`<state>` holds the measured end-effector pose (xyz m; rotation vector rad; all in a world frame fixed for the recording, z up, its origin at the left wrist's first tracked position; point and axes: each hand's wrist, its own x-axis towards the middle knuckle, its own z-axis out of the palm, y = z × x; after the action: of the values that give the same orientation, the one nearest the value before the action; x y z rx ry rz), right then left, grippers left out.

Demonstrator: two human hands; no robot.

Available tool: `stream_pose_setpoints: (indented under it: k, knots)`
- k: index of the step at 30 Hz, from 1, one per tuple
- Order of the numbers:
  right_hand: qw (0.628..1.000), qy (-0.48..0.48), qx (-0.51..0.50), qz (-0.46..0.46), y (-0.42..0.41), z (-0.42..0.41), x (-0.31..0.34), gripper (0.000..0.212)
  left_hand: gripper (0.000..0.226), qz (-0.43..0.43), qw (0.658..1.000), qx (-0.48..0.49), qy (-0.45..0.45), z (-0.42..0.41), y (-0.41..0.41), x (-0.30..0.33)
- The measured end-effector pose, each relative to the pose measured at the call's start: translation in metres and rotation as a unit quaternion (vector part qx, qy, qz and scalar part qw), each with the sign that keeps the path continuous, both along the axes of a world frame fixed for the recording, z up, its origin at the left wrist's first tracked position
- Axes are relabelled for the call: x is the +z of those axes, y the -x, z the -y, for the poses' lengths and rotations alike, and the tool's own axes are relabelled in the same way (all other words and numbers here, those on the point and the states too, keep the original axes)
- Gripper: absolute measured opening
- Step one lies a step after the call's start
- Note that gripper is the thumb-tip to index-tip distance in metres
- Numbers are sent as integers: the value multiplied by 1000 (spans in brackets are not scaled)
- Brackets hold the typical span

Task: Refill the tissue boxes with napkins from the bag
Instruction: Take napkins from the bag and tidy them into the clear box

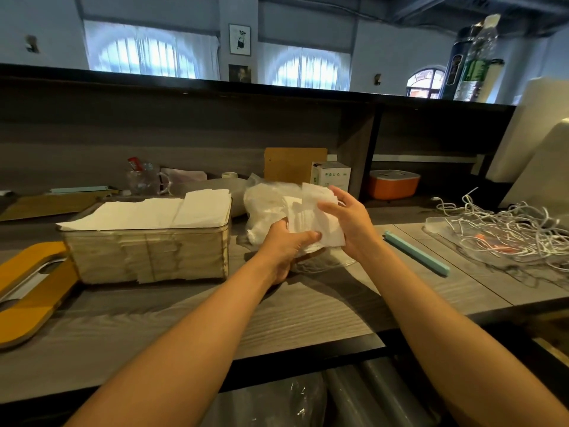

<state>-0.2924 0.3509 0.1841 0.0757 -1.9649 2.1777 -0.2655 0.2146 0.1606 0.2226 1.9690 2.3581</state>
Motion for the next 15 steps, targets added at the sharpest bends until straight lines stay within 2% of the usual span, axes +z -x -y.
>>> stream_pose_setpoints:
  k: [3, 5, 10, 13, 15]
  knots:
    - [996, -8, 36, 84, 0, 2, 0, 31, 45, -19, 1000, 19, 13, -1, 2, -1]
    - [994, -10, 52, 100, -2, 4, 2, 20, 46, -40, 999, 34, 15, -1, 3, -1]
    - [999, -48, 3, -3, -2, 3, 2, 9, 44, -79, 996, 48, 17, 0, 4, 0]
    - [997, -38, -29, -56, -3, 1, 4, 6, 33, -44, 999, 20, -11, -1, 2, 1]
    - [995, -22, -51, -84, -3, 3, 3, 7, 26, 7, 998, 0, -64, -1, 0, 4]
